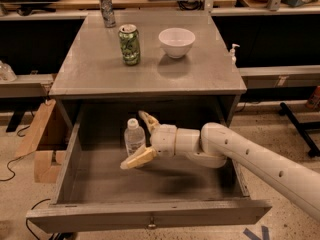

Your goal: Place blue plastic bottle into top drawer

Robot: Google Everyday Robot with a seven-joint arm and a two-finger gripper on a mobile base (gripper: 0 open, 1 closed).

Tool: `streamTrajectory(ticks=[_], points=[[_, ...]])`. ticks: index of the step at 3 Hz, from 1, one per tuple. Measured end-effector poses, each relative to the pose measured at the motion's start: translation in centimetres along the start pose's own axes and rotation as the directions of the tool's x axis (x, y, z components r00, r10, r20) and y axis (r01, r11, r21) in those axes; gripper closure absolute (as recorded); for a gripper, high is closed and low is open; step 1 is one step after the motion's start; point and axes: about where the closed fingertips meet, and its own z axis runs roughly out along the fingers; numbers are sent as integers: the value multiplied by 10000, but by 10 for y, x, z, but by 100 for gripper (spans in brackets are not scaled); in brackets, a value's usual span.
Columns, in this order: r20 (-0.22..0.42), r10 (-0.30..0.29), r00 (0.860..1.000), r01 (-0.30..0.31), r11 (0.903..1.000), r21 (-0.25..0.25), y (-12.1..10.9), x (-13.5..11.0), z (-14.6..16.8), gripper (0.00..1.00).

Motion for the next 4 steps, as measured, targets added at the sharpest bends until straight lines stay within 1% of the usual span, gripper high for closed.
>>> streamTrajectory(ticks=[1,2,3,4], points=[[-291,-92,9995,89,9999,-120,-1,-16,-16,0],[-1072,-475,9931,463,9988,-142,8,-54,-49,0],[-1971,-835,9768,781,9963,-353,17,-91,-78,0],[-2851,-1418,9479,1221,9888,-858,15,-148,-101,0]])
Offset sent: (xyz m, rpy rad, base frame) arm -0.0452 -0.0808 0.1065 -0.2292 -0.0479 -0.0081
